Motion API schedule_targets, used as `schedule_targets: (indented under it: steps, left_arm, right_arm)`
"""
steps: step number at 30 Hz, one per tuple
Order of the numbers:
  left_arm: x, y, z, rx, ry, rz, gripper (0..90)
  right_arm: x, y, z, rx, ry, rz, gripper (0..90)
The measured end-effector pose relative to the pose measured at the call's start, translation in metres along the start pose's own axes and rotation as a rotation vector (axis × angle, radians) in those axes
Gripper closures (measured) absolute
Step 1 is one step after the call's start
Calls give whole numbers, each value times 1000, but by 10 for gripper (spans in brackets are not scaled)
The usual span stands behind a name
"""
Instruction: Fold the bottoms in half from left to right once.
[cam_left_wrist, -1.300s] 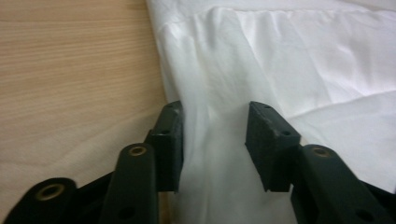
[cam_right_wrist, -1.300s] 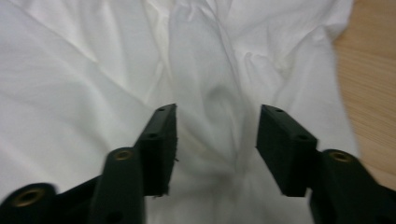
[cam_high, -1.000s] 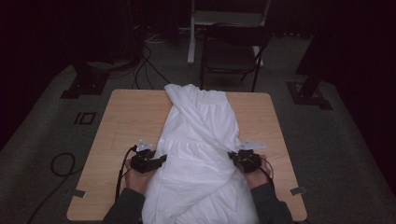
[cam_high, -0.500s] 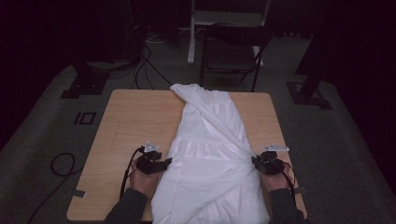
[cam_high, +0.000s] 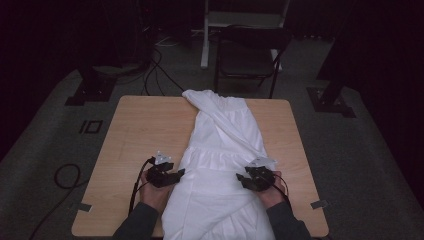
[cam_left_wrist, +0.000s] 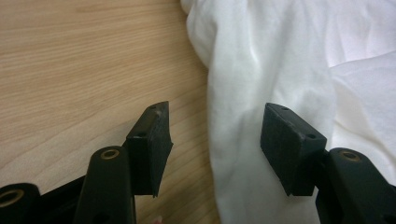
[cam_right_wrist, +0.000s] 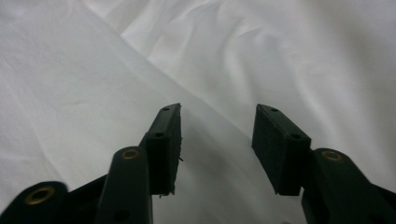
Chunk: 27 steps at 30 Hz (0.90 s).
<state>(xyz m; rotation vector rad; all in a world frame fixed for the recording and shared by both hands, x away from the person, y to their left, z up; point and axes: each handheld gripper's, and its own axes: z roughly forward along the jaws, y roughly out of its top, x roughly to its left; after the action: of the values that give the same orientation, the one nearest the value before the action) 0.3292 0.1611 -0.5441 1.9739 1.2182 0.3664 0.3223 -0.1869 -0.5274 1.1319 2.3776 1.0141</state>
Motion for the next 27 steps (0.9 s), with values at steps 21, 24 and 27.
schedule_targets:
  steps: [21, 24, 27]
  left_arm:
    - [-15, 6, -4, -11, -9, 48, 425]
    - [-20, 8, -4, -14, -18, 58, 421]
    - [-24, 9, -2, -13, -21, 68, 420]
  right_arm:
    - [-25, -79, -86, 133, -72, 116, 835]
    - [-30, -81, -95, 69, -69, 152, 666]
    - [-26, -73, -94, 20, -46, 124, 598]
